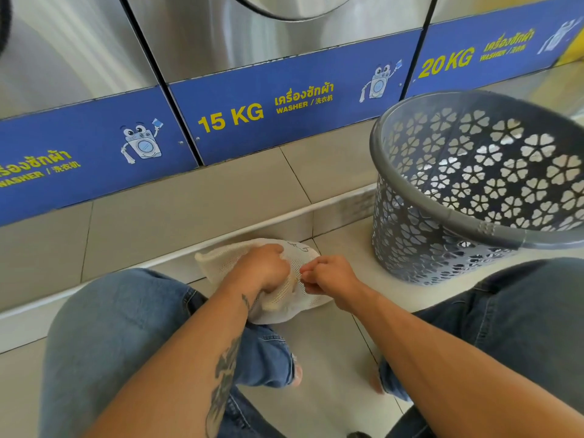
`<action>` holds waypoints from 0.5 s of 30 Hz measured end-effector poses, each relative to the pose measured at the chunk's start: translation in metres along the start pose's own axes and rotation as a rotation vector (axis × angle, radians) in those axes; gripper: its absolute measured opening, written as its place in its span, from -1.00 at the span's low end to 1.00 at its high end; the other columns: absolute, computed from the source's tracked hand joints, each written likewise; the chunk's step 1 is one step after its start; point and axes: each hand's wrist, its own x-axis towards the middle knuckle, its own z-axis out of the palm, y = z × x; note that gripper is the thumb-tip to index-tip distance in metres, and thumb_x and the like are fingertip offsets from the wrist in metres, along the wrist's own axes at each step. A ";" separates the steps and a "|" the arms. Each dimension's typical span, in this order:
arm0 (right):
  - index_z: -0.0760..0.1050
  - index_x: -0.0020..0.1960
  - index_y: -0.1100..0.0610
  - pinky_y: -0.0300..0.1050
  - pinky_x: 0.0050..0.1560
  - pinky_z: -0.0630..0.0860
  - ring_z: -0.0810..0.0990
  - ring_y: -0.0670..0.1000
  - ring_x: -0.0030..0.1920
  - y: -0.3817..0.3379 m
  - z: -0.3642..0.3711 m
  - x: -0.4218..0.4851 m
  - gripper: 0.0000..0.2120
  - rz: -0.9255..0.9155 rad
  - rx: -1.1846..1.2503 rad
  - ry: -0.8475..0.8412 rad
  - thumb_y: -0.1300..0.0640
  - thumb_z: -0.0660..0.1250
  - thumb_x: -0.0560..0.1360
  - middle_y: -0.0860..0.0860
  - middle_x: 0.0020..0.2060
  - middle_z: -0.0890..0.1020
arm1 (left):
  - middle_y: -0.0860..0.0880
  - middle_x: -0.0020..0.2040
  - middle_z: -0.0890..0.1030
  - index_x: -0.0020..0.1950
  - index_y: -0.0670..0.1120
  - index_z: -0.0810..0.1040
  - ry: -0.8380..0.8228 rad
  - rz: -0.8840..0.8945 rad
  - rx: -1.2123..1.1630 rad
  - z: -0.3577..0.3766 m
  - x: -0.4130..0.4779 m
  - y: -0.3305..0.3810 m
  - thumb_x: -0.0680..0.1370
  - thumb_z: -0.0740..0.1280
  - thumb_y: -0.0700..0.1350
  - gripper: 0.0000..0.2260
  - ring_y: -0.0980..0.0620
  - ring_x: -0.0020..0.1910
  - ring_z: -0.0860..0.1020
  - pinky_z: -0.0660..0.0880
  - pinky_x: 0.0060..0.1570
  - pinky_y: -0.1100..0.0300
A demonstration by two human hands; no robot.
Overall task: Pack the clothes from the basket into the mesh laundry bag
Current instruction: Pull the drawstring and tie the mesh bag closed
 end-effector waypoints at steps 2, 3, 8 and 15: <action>0.59 -0.09 0.45 -0.03 -0.19 0.53 0.45 0.15 -0.21 0.003 0.002 -0.001 -0.87 0.054 0.141 0.004 0.54 0.28 0.44 0.23 -0.24 0.47 | -0.02 0.45 0.40 0.49 0.17 0.29 -0.117 -0.022 0.000 0.006 -0.004 -0.001 0.48 0.23 0.06 -0.45 -0.12 0.36 0.43 0.36 0.34 -0.05; 0.58 -0.08 0.51 -0.06 -0.19 0.57 0.48 0.15 -0.23 0.004 0.003 0.000 -0.88 0.085 0.194 0.019 0.54 0.28 0.44 0.22 -0.25 0.49 | -0.01 0.45 0.40 0.49 0.14 0.31 -0.143 0.002 -0.018 0.009 -0.005 -0.002 0.48 0.25 0.02 -0.45 -0.11 0.37 0.41 0.34 0.35 -0.02; 0.62 -0.08 0.38 -0.06 -0.23 0.68 0.63 0.11 -0.31 0.000 0.007 0.002 -0.84 0.168 0.355 0.082 0.50 0.28 0.46 0.24 -0.24 0.64 | -0.02 0.33 0.53 0.40 0.06 0.43 -0.098 0.145 -0.153 0.015 -0.010 -0.005 0.48 0.26 -0.12 -0.53 -0.02 0.25 0.50 0.43 0.22 0.18; 0.61 -0.10 0.36 -0.04 -0.18 0.70 0.68 0.10 -0.31 -0.002 -0.001 0.002 -0.86 0.160 0.316 0.023 0.50 0.30 0.44 0.23 -0.26 0.68 | 0.03 0.10 0.64 0.10 0.03 0.65 -0.039 0.144 -0.437 0.020 -0.007 -0.009 0.48 0.33 -0.18 -0.76 0.06 0.11 0.56 0.44 0.14 0.21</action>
